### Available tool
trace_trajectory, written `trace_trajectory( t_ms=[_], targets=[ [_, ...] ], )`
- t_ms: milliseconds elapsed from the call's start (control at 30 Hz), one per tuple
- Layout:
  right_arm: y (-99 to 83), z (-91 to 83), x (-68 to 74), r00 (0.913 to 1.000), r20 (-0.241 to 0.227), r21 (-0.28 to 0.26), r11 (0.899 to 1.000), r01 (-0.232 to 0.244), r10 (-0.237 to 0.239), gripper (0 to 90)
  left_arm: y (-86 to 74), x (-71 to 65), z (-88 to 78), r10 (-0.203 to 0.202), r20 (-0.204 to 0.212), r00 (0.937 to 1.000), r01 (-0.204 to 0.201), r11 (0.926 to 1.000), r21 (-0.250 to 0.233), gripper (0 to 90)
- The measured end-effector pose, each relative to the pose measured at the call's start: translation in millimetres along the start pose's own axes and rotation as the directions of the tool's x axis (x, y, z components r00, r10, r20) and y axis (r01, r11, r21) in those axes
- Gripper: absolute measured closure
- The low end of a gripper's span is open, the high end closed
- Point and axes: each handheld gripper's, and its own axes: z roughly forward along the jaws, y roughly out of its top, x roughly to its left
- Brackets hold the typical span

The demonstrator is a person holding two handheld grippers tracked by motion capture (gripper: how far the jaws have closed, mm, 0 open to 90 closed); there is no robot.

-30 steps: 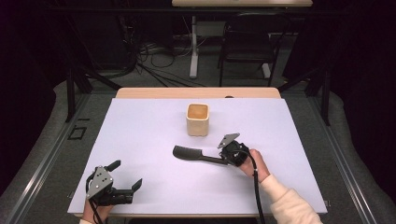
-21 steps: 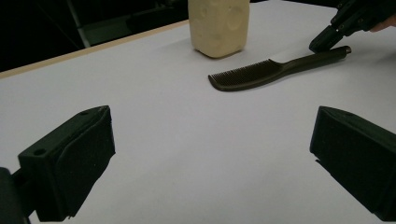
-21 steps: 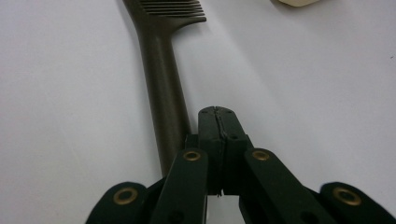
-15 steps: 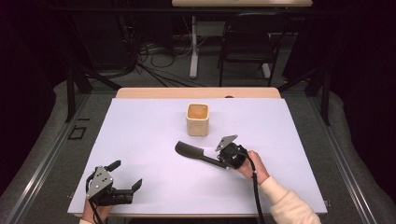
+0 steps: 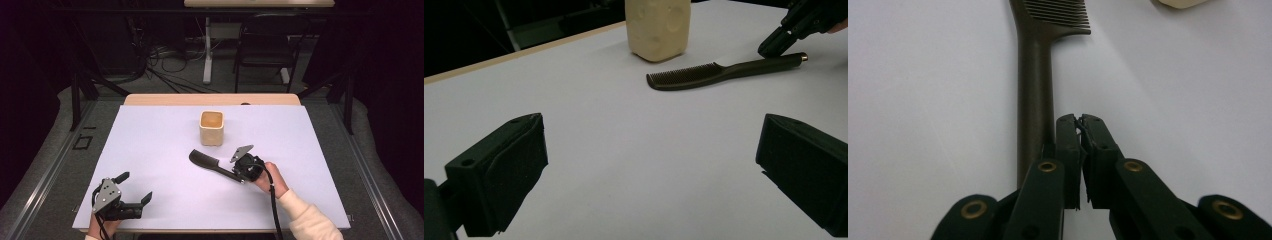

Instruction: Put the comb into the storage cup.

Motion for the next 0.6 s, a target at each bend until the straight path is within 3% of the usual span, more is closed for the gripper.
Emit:
trace_trajectory(
  t_ms=[167,400,500,600],
  targets=[
    [1.1,-5.5,-2.4,0.9999,0.011,-0.013,1.0,-0.002,0.002,75.6,0.1,-0.1,0.1,0.002,0.0,1.0,-0.002,1.0,0.001,0.1],
    [3.1,-11.1,-4.9,0.9998,0.021,-0.019,1.0,0.005,-0.005,66.8,0.1,-0.1,0.1,0.002,0.0,1.0,-0.002,1.0,0.0,0.1],
    [5.6,-15.4,-5.5,0.9999,0.015,-0.023,1.0,-0.002,0.003,54.6,0.0,0.0,0.2,0.001,0.0,1.0,-0.001,1.0,0.001,0.1],
    [8.1,-18.9,-5.7,0.9997,0.021,-0.021,1.0,-0.009,0.009,50.2,0.0,0.0,0.2,0.002,0.0,1.0,-0.002,1.0,0.0,0.2]
  ],
)
